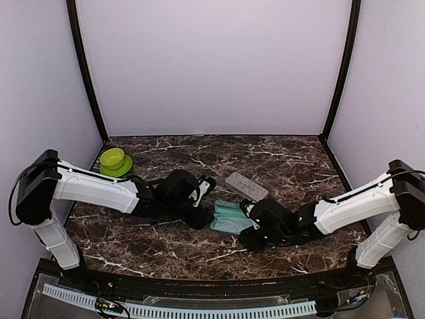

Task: Organize the sunglasses
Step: Place the folded cleaning cloth in the sunglasses case, then pick up the sunglasses from the center of the board.

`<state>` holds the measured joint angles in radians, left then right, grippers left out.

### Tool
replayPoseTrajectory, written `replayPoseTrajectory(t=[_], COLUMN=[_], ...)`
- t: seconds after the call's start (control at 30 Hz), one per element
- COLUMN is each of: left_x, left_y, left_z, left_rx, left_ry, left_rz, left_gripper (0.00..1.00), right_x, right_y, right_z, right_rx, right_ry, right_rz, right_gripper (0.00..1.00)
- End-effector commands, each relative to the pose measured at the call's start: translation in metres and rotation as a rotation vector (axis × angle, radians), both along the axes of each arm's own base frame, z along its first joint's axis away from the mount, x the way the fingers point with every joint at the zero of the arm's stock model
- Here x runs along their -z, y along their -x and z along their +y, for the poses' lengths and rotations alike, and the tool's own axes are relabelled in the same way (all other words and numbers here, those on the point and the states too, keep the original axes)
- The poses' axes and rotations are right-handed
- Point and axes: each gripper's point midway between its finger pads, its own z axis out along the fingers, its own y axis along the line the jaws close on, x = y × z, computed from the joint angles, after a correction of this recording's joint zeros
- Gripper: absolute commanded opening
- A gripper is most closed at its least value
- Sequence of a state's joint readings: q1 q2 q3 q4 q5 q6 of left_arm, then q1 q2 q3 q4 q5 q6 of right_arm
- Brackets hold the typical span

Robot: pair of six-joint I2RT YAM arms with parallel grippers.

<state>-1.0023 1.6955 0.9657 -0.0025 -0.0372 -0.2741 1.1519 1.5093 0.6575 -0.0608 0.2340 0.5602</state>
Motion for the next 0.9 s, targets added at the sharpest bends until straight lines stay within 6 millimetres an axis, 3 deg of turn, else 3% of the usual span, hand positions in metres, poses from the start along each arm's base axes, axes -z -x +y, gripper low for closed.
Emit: replayPoseTrajectory(t=[0.0, 0.3, 0.6, 0.87], left_x=[-0.013, -0.017, -0.027, -0.027], left_y=[-0.001, -0.011, -0.024, -0.03], left_z=[0.012, 0.031, 0.083, 0.106], left_rx=[-0.029, -0.083, -0.198, -0.248], left_ry=[-0.011, -0.045, -0.054, -0.031], left_rz=[-0.039, -0.07, -0.071, -0.043], left_gripper=[0.57, 0.62, 0.67, 0.7], right_x=[-0.005, 0.001, -0.051, -0.062], right_y=[-0.005, -0.002, -0.012, -0.023], right_z=[0.013, 0.01, 0.013, 0.019], right_rx=[-0.007, -0.012, -0.022, 0.014], right_ry=[-0.03, -0.017, -0.078, -0.125], right_rz=[-0.003, 0.021, -0.074, -0.079], right_gripper=[0.59, 0.59, 0.64, 0.67])
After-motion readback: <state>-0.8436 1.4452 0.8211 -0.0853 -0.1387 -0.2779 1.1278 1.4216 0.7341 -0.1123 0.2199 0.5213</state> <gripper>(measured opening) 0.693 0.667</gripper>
